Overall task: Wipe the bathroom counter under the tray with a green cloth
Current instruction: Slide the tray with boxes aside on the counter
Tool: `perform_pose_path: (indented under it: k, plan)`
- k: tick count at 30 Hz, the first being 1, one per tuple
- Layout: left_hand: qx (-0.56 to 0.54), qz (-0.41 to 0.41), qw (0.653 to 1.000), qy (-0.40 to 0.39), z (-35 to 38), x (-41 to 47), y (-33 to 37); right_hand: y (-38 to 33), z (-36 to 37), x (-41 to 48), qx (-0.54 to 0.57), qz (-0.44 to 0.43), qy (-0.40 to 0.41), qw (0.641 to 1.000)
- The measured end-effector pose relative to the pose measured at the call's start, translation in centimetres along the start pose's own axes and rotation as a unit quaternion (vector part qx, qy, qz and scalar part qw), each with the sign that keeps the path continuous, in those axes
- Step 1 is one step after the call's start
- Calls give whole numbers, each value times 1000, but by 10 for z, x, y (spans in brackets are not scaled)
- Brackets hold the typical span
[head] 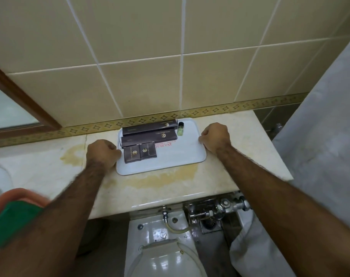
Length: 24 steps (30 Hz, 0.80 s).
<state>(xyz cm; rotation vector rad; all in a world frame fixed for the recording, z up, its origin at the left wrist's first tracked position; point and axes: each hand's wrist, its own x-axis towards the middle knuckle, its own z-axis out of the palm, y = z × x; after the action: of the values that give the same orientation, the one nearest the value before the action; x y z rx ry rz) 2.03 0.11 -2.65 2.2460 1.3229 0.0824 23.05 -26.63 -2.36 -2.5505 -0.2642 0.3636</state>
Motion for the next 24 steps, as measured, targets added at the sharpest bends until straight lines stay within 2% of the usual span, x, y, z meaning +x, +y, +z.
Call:
perform_pose_path:
  k: [8,14,19,24]
  plan:
    - [-50,46,998,-5,-1,-31,51,37,-62,-13,70,39,32,996]
    - [5,145,989,-16,28,-42,126,90,-121,-55,131,130,46,982]
    - [65,235,969,-33,64,-50,201,149,-128,-102,238,220,58,944]
    - [126,300,944,-48,111,-59,263,188,-95,-136,389,278,57,876]
